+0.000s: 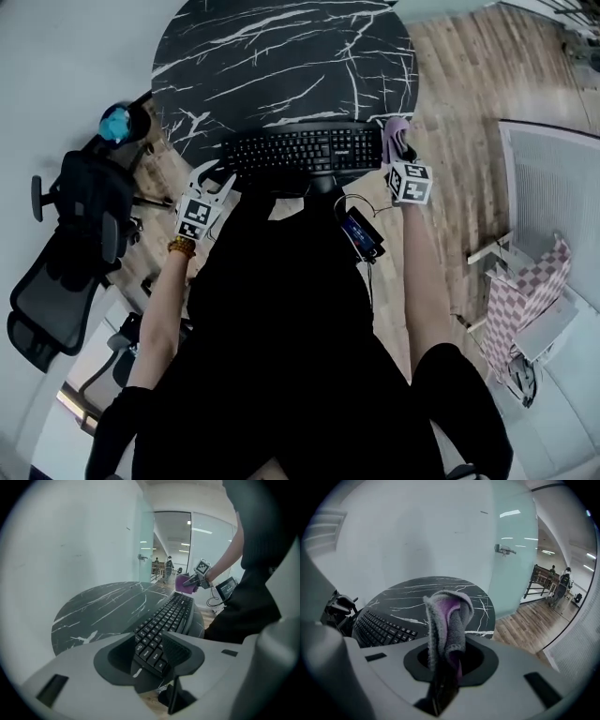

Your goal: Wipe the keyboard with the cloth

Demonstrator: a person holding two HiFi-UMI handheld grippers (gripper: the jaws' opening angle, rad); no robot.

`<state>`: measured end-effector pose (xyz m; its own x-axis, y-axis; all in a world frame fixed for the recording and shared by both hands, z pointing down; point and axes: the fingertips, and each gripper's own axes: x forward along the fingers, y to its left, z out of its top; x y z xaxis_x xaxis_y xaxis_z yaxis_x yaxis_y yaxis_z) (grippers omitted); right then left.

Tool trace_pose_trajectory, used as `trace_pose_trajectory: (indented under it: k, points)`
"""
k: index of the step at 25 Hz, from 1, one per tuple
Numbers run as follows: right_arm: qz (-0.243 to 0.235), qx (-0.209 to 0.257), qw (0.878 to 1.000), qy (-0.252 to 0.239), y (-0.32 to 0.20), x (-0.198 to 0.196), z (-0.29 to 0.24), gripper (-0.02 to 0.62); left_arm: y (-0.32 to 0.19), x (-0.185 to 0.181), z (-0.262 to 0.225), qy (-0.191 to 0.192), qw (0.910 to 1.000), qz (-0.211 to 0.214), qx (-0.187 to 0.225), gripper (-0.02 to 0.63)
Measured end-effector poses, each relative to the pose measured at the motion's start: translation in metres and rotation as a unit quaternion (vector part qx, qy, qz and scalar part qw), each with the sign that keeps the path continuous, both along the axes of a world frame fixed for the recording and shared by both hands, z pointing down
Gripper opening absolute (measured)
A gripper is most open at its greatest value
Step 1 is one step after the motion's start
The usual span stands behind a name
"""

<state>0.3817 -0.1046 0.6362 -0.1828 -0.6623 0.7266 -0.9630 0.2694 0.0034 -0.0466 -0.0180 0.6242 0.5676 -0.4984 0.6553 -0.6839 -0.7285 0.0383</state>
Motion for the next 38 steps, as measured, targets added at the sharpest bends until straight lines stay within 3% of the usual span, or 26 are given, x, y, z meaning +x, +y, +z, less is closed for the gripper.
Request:
trace_pose_trajectory:
  k: [4, 9, 20, 30, 38]
  points:
    - [-0.002, -0.022, 1.000, 0.001, -0.001, -0.001, 0.020, 0.069, 0.013, 0.003, 0.032, -0.018, 0.9984, 0.029, -0.044, 0.201]
    - [-0.005, -0.041, 0.999, -0.010, 0.002, -0.010, 0.033, 0.069, 0.020, -0.001, 0.055, -0.040, 0.9966, 0.039, -0.061, 0.225]
    - [0.024, -0.071, 0.997, -0.016, 0.003, -0.027, 0.047, 0.069, 0.023, 0.000, 0.061, -0.047, 0.9966, 0.048, -0.048, 0.225]
    - [0.048, -0.074, 0.996, -0.018, 0.008, -0.048, 0.044, 0.069, 0.029, -0.006, 0.066, -0.058, 0.9931, 0.087, -0.052, 0.225]
    - [0.088, -0.076, 0.993, -0.023, 0.006, -0.061, 0.042, 0.069, 0.029, -0.005, 0.068, -0.050, 0.9940, 0.081, -0.052, 0.229]
